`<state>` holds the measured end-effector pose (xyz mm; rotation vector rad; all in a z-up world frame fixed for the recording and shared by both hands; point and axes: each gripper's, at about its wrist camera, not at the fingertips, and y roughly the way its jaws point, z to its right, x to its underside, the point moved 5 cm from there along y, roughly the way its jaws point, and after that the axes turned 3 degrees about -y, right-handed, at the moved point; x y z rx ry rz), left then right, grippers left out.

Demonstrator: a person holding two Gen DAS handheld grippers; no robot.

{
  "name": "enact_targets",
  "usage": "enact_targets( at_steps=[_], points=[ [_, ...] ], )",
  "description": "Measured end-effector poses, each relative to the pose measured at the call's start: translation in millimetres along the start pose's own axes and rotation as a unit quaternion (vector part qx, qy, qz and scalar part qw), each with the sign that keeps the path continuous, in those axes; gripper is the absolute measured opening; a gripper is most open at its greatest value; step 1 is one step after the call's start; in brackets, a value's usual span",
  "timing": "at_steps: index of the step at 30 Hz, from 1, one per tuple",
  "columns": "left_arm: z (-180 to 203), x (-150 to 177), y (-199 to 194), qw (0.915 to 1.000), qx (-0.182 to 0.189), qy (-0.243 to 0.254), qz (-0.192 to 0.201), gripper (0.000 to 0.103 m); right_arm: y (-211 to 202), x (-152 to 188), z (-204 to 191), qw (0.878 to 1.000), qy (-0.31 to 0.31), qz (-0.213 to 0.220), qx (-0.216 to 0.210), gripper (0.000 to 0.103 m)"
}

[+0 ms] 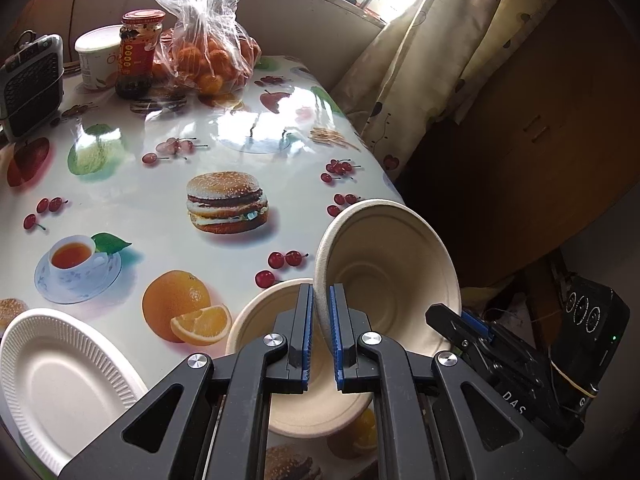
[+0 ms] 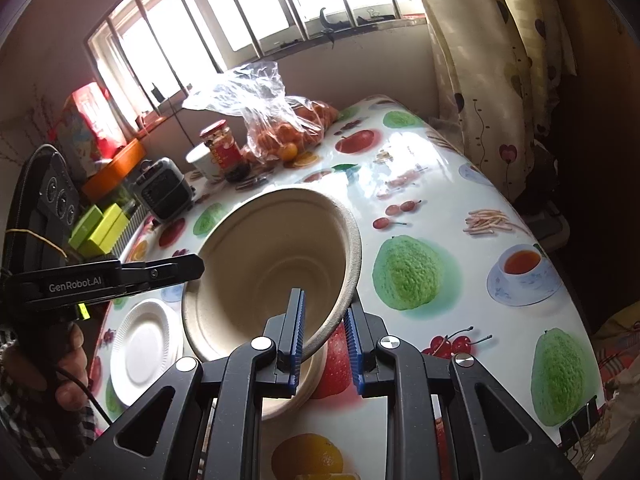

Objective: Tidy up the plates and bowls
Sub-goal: 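Carry the kraft bowl with both grippers and lower it into the bowl stack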

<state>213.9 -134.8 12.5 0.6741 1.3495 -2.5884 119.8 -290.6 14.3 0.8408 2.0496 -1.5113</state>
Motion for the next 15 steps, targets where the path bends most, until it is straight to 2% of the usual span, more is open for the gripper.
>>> enact_targets(
  at_steps=[15],
  points=[
    [-23.0, 19.2, -14.0, 0.9997, -0.010, -0.022, 0.006, 0.008, 9.9, 16.5, -23.2, 1.000, -0.018, -0.019, -0.014, 0.020]
  ],
)
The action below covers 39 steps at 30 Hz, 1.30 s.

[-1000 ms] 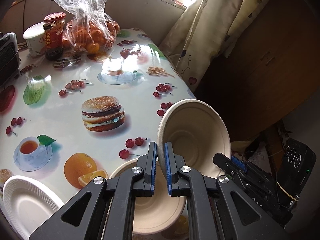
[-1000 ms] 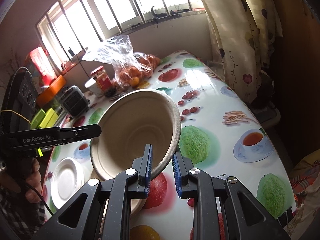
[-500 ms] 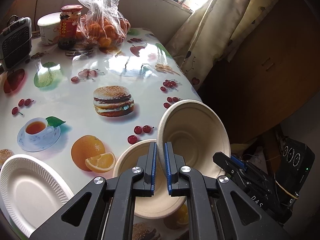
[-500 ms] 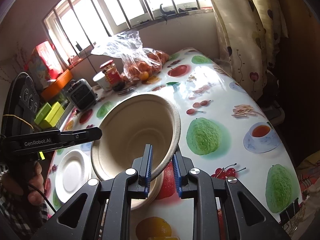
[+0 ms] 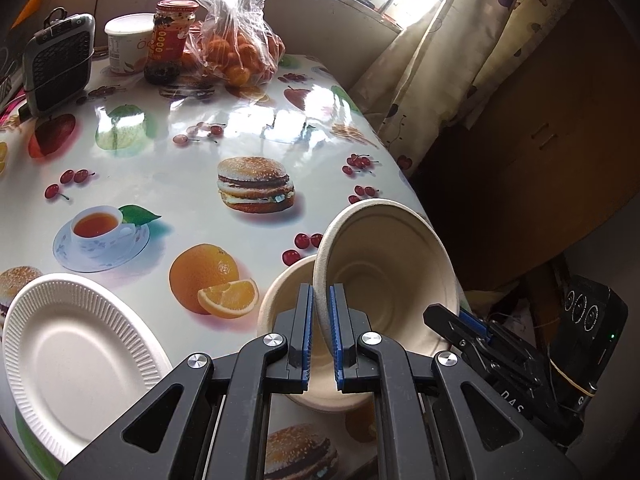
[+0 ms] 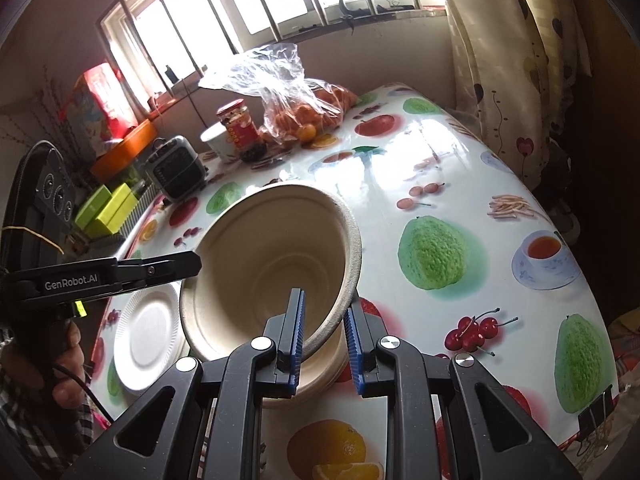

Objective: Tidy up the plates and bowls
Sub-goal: 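Carry the kraft bowl with both grippers and lower it into the bowl stack, then open both grippers to release the nested bowl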

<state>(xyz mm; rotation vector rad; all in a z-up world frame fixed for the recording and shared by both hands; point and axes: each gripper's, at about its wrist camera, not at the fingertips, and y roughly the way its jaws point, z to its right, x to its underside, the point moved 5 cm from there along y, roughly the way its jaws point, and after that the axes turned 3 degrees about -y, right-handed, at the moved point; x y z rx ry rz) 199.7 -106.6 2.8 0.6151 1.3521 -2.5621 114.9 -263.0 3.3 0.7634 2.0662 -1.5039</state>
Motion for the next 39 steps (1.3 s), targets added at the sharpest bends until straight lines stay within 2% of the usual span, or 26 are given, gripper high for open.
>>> enact_targets(
  at_steps=[18, 39],
  points=[
    [-19.4, 16.6, -4.8, 0.9997, -0.011, -0.019, -0.001, 0.008, 11.8, 12.3, -13.5, 1.000, -0.012, -0.018, -0.008, 0.020],
    [-27.2, 28.8, 11.0, 0.9991, -0.017, -0.031, -0.021, 0.008, 23.1, 23.6, -14.5, 0.999, -0.033, -0.028, 0.022, 0.020]
  ],
)
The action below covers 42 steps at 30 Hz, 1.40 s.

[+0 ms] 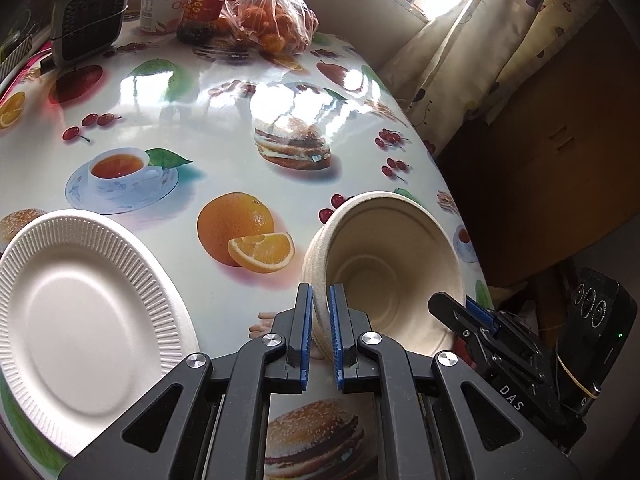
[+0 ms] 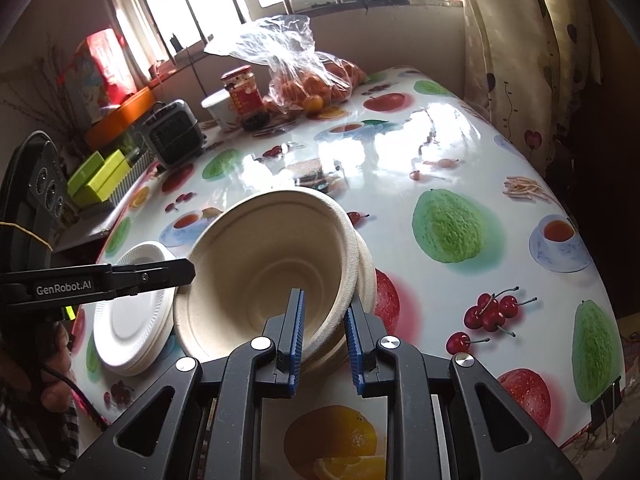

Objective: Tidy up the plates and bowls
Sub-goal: 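Open both grippers to release the nested bowl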

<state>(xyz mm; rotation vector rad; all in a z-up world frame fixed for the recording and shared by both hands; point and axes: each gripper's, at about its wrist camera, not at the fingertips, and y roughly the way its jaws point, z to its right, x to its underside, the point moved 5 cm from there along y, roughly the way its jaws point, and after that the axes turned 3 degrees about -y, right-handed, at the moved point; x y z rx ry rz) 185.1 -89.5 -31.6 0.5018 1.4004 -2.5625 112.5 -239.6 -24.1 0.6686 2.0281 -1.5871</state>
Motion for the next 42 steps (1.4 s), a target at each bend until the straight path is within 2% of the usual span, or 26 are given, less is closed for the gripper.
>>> enact_targets(
  at_steps=[19, 32, 42],
  points=[
    [-1.7, 2.5, 9.3, 0.9999, -0.006, -0.002, -0.009, 0.009, 4.4, 3.9, 3.0, 1.000, -0.007, -0.003, 0.014, 0.020],
    [-1.1, 3.0, 12.4, 0.9999, -0.007, 0.002, -0.011, 0.009, 2.6, 3.3, 2.0, 0.999, -0.023, 0.002, 0.035, 0.031],
    [-0.2, 3.1, 12.6, 0.9999, -0.007, 0.003, -0.011, 0.009, 2.5, 3.8, 2.4, 0.999, -0.023, 0.003, 0.036, 0.032]
  ],
)
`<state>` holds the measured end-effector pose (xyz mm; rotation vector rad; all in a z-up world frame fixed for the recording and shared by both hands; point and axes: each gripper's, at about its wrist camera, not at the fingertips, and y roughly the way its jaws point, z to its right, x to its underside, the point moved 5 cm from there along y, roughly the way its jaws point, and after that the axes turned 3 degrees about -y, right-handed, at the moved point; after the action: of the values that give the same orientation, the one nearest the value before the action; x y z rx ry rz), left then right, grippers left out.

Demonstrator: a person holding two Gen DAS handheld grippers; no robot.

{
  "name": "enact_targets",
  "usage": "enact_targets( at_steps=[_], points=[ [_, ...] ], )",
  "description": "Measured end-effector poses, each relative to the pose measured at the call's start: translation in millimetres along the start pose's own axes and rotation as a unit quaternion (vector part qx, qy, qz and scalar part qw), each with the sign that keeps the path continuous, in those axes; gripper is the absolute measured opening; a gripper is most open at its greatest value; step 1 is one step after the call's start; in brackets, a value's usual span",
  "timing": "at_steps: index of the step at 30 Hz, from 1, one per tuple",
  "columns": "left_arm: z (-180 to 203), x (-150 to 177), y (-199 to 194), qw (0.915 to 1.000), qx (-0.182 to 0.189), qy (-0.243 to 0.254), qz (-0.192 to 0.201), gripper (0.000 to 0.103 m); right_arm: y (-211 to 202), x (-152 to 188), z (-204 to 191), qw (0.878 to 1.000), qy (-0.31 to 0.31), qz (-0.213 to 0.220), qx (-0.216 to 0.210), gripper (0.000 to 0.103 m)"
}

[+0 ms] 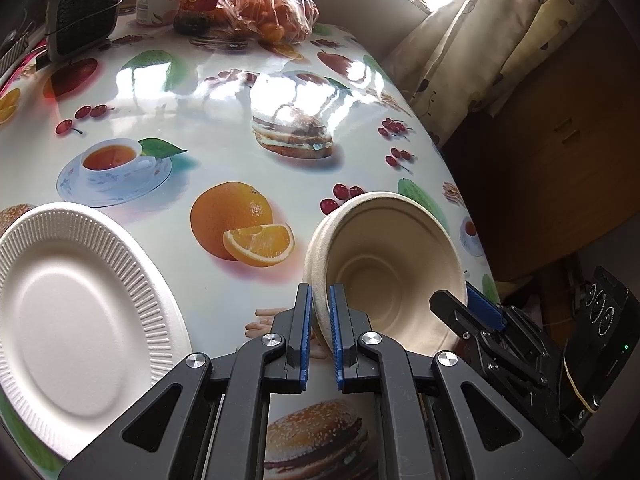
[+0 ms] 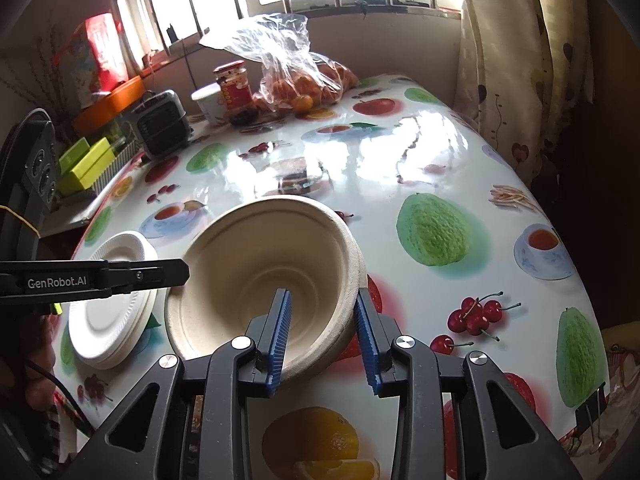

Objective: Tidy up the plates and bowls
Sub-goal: 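Open both grippers to release the nested bowl, then grasp the rim of the nested kraft bowl stack with both grippers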

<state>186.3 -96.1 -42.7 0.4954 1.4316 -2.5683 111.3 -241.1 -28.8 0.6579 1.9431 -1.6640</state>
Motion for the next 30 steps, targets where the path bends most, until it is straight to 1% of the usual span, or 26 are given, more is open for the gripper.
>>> enact_targets(
  at_steps=[13, 16, 20, 21, 23, 24, 26, 30],
  points=[
    [1.4, -1.5, -0.8, 1.0000, -0.004, 0.006, 0.003, 0.009, 2.4, -0.3, 4.8, 1.000, 0.002, 0.000, 0.003, 0.033],
    [1.9, -1.5, -0.9, 0.9999, -0.009, 0.010, 0.004, 0.010, 2.2, -0.3, 5.0, 1.000, 0.004, 0.001, 0.004, 0.037],
    [2.1, -1.0, -0.4, 0.9998, -0.013, 0.015, 0.005, 0.019, 1.6, -0.1, 4.7, 1.000, 0.004, 0.001, 0.004, 0.038],
    [2.4, -1.0, 0.0, 0.9997, -0.015, 0.016, 0.005, 0.020, 1.5, -0.2, 5.1, 1.000, 0.005, 0.002, 0.003, 0.040],
    [3.1, -0.8, -0.3, 0.9995, -0.023, 0.021, 0.009, 0.027, 0.6, -0.1, 5.9, 1.000, 0.008, 0.003, 0.003, 0.045],
    [3.5, -0.8, -0.5, 0.9993, -0.026, 0.024, 0.011, 0.030, 0.7, -0.4, 7.1, 1.000, 0.010, 0.004, 0.002, 0.047],
    [4.4, -0.4, -0.7, 0.9991, -0.028, 0.029, 0.013, 0.035, 0.0, 0.1, 8.1, 1.000, 0.012, 0.005, 0.001, 0.048],
    [4.8, -0.5, -0.2, 0.9986, -0.034, 0.036, 0.018, 0.036, -0.2, 0.1, 12.5, 1.000, 0.020, 0.006, -0.001, 0.050]
  ],
)
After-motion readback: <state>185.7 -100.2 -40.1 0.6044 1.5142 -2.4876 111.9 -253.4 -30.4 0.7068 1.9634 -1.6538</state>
